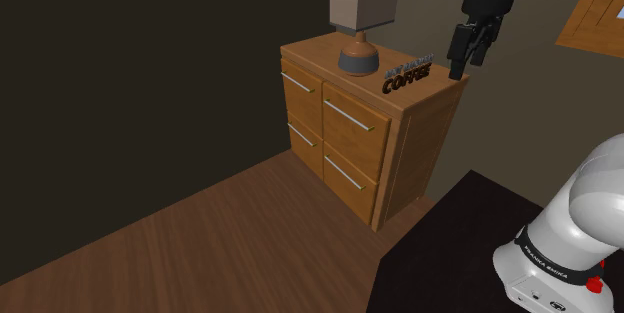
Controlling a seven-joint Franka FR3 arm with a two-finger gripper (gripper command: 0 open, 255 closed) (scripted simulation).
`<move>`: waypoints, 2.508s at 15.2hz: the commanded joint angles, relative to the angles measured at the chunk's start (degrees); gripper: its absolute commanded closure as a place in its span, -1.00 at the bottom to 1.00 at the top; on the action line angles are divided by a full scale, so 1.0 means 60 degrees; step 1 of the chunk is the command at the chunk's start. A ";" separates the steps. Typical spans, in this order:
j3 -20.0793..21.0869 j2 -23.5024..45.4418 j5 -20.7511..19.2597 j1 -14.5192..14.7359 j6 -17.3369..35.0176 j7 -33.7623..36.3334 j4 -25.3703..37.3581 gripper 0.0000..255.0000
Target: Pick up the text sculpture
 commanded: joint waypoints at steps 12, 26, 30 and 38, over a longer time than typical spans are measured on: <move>-0.2787 0.0718 -0.2242 0.0332 0.1662 -0.5331 -0.0603 -1.00; -0.6228 0.4784 -0.2623 0.1563 0.4461 -1.2117 0.1519 -1.00; -0.7014 0.6488 -0.1666 0.1927 0.5074 -1.4347 0.2618 -1.00; -0.7064 1.0157 0.1074 0.1265 0.5366 -1.8725 0.5486 -1.00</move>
